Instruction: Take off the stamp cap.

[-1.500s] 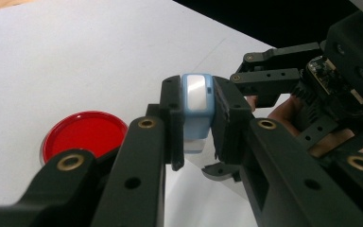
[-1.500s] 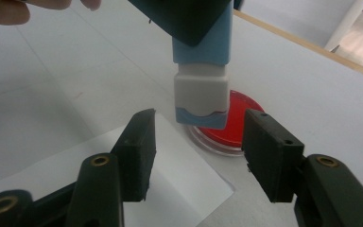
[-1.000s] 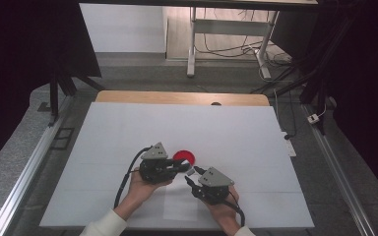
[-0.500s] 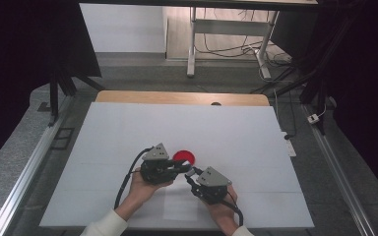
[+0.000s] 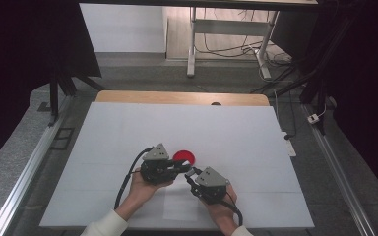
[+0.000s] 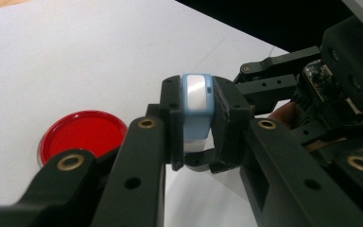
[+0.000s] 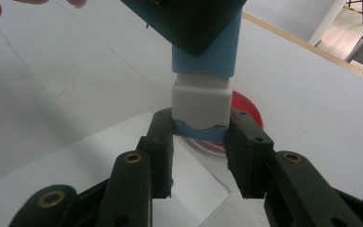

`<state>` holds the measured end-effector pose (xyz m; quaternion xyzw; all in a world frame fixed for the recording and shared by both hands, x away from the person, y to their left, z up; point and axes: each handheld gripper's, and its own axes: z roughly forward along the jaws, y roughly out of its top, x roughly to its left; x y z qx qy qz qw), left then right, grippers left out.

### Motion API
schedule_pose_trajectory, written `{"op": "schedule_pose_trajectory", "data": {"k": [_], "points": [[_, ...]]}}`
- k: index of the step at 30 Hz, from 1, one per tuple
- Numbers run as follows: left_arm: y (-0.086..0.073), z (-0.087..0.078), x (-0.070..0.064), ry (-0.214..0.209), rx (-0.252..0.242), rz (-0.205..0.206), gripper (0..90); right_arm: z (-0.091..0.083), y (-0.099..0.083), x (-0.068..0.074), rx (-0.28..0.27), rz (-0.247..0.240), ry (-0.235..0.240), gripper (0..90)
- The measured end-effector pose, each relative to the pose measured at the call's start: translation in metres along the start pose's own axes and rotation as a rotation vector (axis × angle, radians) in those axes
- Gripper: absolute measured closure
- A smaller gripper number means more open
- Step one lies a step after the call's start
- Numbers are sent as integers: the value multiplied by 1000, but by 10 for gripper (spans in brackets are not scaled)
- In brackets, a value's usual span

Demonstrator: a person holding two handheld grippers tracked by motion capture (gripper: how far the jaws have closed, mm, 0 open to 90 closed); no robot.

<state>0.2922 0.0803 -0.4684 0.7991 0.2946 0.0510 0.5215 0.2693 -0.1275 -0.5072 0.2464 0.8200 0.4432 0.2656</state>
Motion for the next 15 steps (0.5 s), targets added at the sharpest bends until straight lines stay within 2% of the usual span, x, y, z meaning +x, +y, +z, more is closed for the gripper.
{"op": "schedule_pose_trajectory", "data": {"k": [15], "points": [[-1,1,0,7,3,-4,757,1,0,1,19,-16,-7,644]]}}
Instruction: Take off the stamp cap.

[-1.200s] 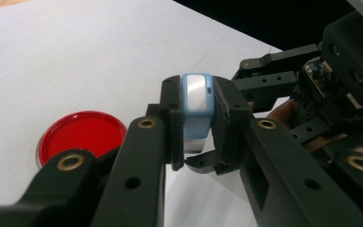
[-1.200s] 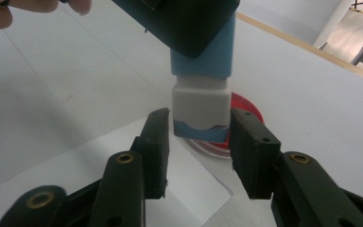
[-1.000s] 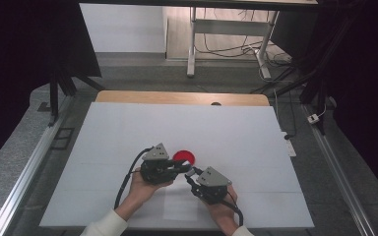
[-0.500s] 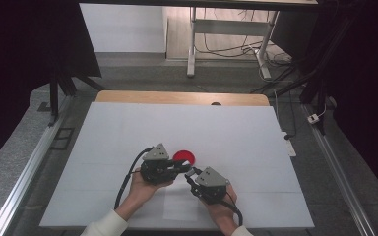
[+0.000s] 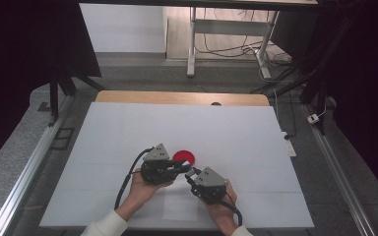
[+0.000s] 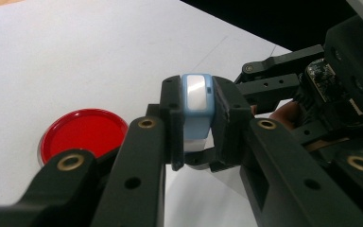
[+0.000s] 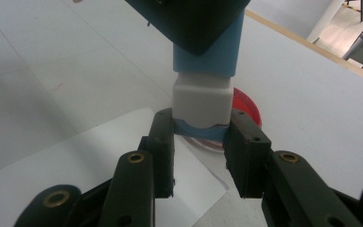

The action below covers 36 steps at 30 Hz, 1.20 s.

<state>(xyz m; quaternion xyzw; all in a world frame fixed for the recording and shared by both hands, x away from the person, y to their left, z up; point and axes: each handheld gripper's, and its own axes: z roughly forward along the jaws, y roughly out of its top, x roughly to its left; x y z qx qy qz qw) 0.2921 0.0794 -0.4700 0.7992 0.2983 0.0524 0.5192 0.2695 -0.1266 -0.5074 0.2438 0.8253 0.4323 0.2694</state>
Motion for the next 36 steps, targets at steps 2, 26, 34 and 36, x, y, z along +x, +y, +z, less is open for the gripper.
{"op": "schedule_pose_trajectory", "data": {"k": [2,26,34,36], "points": [[0,0,0,2,-2,1,757,0,0,0,-1,0,0,645],[-1,0,1,-2,-4,-17,758,-1,-1,0,-9,-16,-4,648],[-1,-1,2,-6,-5,-23,758,0,-1,-1,0,-39,-3,649],[0,-7,2,28,-50,-23,759,0,-1,0,29,-60,-10,649]]}}
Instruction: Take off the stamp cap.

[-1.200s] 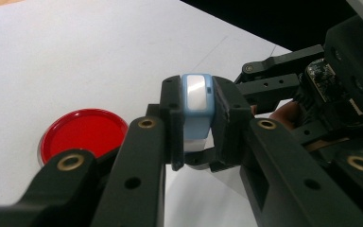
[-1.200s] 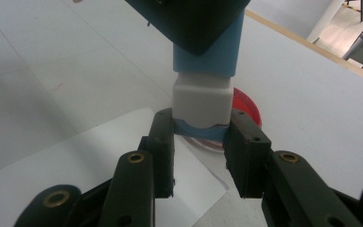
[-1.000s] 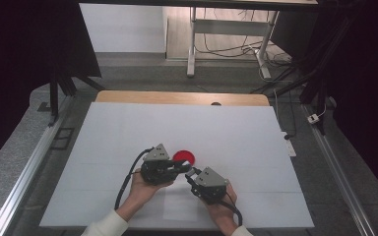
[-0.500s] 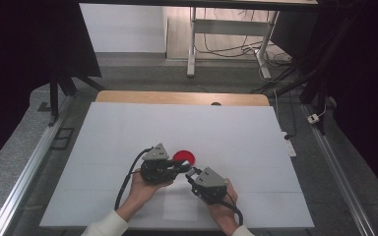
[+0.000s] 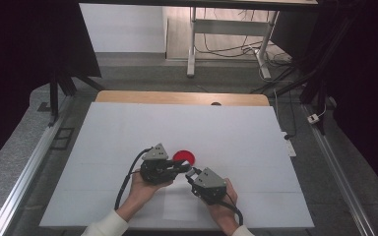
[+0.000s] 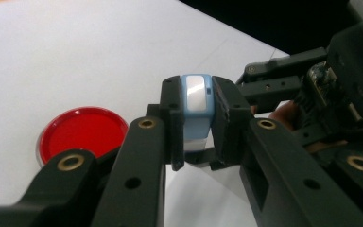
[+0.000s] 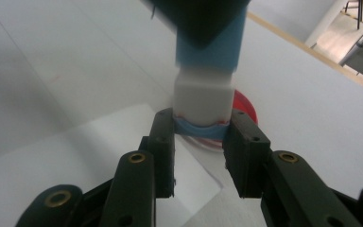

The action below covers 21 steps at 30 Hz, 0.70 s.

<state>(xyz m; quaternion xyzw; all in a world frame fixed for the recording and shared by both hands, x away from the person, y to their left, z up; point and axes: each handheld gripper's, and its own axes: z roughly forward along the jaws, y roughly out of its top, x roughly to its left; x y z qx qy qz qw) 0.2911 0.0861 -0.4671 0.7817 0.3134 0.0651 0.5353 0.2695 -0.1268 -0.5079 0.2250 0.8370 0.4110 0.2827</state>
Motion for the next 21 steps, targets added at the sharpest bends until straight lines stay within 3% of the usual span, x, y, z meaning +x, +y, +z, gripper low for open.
{"op": "schedule_pose_trajectory", "data": {"k": [2,5,12,21], "points": [[3,-10,7,-9,-38,-29,759,3,-5,-1,6,24,9,649],[2,-15,11,-25,-40,-52,758,2,-5,-4,-1,56,17,649],[2,-8,6,-30,-15,-26,758,0,-6,-8,-21,68,21,649],[1,-8,8,-28,-13,-28,758,-5,-10,-16,-37,94,32,648]]}}
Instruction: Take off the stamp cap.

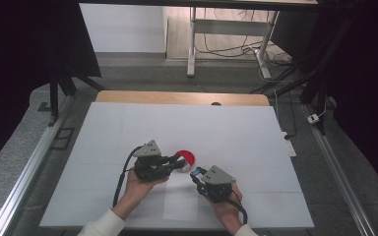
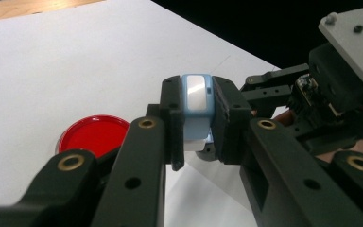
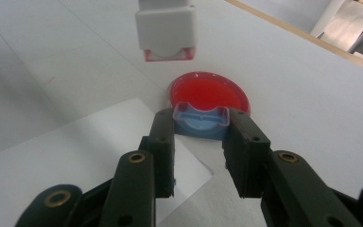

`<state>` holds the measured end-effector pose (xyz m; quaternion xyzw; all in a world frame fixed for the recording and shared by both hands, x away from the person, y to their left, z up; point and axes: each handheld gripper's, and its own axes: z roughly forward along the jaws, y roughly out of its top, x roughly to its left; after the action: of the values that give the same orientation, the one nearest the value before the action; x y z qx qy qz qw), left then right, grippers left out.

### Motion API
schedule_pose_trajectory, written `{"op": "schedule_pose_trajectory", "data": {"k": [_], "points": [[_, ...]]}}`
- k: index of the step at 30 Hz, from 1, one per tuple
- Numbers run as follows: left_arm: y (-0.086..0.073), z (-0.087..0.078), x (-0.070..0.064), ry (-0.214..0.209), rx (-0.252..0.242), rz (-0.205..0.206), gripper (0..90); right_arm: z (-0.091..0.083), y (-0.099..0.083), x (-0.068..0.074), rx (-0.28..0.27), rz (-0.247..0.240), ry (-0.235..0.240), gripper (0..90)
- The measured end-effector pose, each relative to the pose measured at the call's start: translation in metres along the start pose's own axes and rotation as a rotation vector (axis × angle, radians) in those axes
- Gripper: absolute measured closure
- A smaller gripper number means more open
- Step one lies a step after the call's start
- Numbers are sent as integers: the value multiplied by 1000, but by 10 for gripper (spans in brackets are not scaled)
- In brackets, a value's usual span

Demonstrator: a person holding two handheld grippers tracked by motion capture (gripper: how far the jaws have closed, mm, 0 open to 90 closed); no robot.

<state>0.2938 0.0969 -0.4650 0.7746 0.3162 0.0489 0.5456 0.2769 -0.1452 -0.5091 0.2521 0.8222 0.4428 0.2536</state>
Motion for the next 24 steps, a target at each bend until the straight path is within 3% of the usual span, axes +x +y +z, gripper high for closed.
{"op": "schedule_pose_trajectory", "data": {"k": [10,24], "points": [[0,0,0,7,4,5,758,-6,-6,-11,-9,41,24,647],[0,0,1,7,6,5,758,-19,-17,-26,-6,46,13,646]]}}
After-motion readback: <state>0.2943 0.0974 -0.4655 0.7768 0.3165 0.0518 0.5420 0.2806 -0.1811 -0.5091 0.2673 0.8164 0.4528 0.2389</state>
